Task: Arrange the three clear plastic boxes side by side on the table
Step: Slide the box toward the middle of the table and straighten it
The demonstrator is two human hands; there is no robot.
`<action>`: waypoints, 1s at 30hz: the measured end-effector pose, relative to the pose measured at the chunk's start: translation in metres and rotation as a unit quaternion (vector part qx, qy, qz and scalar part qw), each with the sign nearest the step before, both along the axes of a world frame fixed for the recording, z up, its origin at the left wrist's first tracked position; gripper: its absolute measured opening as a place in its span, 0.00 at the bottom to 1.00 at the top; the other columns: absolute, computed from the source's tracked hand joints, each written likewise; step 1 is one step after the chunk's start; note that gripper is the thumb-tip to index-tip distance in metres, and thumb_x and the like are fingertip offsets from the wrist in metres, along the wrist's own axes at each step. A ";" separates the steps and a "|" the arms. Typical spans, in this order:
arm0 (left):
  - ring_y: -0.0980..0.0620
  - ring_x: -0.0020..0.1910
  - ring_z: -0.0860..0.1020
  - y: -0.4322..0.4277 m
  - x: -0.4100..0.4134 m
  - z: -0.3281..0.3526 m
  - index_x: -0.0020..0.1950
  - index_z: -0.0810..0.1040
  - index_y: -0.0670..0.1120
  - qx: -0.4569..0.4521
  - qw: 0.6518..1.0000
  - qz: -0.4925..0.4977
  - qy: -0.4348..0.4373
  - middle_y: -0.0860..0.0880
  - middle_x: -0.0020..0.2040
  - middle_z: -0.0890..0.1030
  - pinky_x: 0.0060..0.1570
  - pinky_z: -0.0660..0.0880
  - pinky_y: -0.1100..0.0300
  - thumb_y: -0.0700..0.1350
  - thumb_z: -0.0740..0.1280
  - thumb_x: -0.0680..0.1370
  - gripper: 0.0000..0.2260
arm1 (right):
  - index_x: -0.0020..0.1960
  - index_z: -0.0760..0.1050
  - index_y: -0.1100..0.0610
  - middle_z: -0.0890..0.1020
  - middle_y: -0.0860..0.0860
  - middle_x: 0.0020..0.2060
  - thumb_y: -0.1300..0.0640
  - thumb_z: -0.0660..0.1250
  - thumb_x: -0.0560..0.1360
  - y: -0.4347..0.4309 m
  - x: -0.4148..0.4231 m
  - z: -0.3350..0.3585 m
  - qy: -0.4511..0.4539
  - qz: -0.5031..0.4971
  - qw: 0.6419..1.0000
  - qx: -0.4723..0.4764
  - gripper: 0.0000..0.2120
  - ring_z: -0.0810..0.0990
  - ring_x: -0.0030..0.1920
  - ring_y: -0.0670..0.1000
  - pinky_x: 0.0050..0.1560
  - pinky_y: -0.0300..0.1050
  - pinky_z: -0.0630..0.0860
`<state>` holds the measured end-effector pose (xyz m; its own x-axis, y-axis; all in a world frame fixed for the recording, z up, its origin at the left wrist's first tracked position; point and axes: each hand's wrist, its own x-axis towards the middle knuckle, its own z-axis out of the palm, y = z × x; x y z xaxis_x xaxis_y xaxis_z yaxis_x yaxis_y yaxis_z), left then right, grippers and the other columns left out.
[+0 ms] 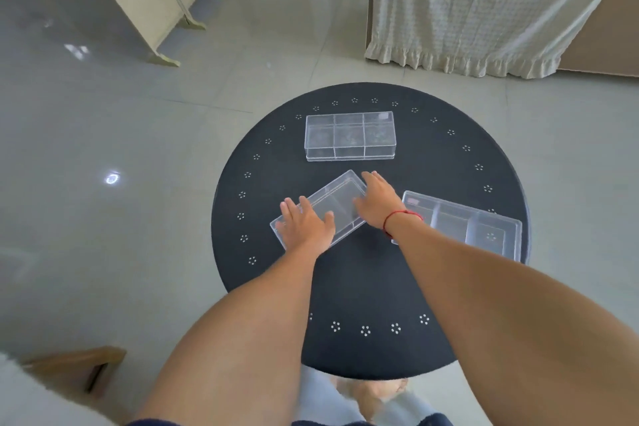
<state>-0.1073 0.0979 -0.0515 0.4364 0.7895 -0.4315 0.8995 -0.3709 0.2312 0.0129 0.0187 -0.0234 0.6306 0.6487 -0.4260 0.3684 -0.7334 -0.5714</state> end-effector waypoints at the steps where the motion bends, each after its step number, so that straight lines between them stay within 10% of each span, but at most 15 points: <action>1: 0.46 0.79 0.43 0.005 -0.002 -0.002 0.79 0.48 0.44 -0.006 1.000 -0.009 0.005 0.41 0.80 0.47 0.74 0.51 0.45 0.59 0.53 0.80 0.33 | 0.71 0.66 0.60 0.69 0.57 0.70 0.61 0.62 0.76 0.007 -0.003 -0.001 0.014 -0.006 1.000 0.002 0.24 0.69 0.70 0.60 0.68 0.56 0.69; 11: 0.47 0.79 0.43 0.072 0.001 -0.014 0.78 0.55 0.48 -0.012 0.990 -0.115 -0.077 0.44 0.80 0.48 0.75 0.47 0.47 0.55 0.61 0.78 0.31 | 0.74 0.57 0.57 0.70 0.58 0.69 0.58 0.61 0.76 0.049 -0.016 -0.019 0.075 -0.136 0.988 -0.008 0.28 0.73 0.65 0.63 0.64 0.61 0.72; 17: 0.45 0.78 0.52 0.106 0.006 -0.017 0.77 0.55 0.45 0.018 0.987 0.070 -0.142 0.42 0.79 0.54 0.74 0.54 0.48 0.58 0.66 0.75 0.37 | 0.78 0.51 0.56 0.75 0.62 0.65 0.58 0.51 0.78 0.064 -0.014 -0.031 0.106 -0.218 0.970 -0.008 0.29 0.76 0.60 0.62 0.62 0.60 0.73; 21: 0.43 0.66 0.73 0.125 0.010 -0.019 0.73 0.60 0.45 -0.129 0.954 0.231 -0.142 0.46 0.69 0.72 0.56 0.72 0.51 0.64 0.72 0.65 0.44 | 0.75 0.58 0.58 0.76 0.63 0.63 0.46 0.49 0.81 0.075 -0.014 -0.040 0.102 -0.269 0.958 -0.017 0.26 0.75 0.63 0.65 0.61 0.57 0.72; 30: 0.40 0.64 0.70 0.134 0.017 -0.011 0.70 0.67 0.49 -0.058 0.967 0.202 -0.144 0.45 0.63 0.76 0.65 0.66 0.45 0.74 0.59 0.66 0.40 | 0.79 0.51 0.56 0.76 0.64 0.65 0.39 0.48 0.80 0.084 -0.015 -0.037 -0.001 -0.307 0.951 -0.035 0.33 0.72 0.66 0.66 0.68 0.59 0.64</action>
<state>-0.0904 0.2316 -0.0623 0.2171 0.8740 -0.4347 0.8580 0.0415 0.5119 -0.0026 0.1024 -0.0600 0.8820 0.1283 -0.4534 -0.1407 -0.8467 -0.5132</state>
